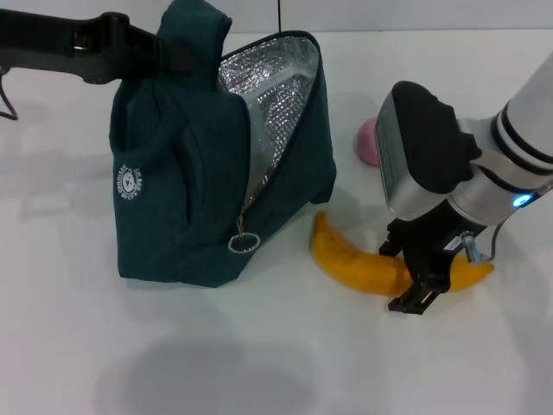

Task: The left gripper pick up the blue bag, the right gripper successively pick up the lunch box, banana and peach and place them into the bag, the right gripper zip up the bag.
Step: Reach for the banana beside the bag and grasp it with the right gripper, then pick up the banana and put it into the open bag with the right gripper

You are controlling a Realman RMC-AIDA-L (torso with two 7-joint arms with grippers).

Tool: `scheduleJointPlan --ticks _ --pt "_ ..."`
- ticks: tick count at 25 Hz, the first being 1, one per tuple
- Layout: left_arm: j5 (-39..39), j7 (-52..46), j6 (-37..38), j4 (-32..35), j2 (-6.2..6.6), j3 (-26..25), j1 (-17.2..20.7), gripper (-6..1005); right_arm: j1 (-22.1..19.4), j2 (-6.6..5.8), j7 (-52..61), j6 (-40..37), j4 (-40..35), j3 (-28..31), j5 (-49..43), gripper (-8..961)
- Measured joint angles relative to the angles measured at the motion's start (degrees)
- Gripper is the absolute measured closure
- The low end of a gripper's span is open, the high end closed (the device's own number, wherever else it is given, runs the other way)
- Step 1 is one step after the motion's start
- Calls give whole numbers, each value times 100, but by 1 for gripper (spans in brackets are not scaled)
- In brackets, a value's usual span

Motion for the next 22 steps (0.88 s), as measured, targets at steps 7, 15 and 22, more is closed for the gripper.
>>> scheduleJointPlan --ticks 7,15,22 --pt "-5 1 0 0 0 8 -3 957 2 0 19 81 48 -31 -25 312" --pt "-9 1 0 5 25 9 0 956 12 -25 56 -159 -32 13 -3 452" --pt "-10 21 -1 3 27 8 0 955 -17 -41 -23 -1404 -606 573 361 535"
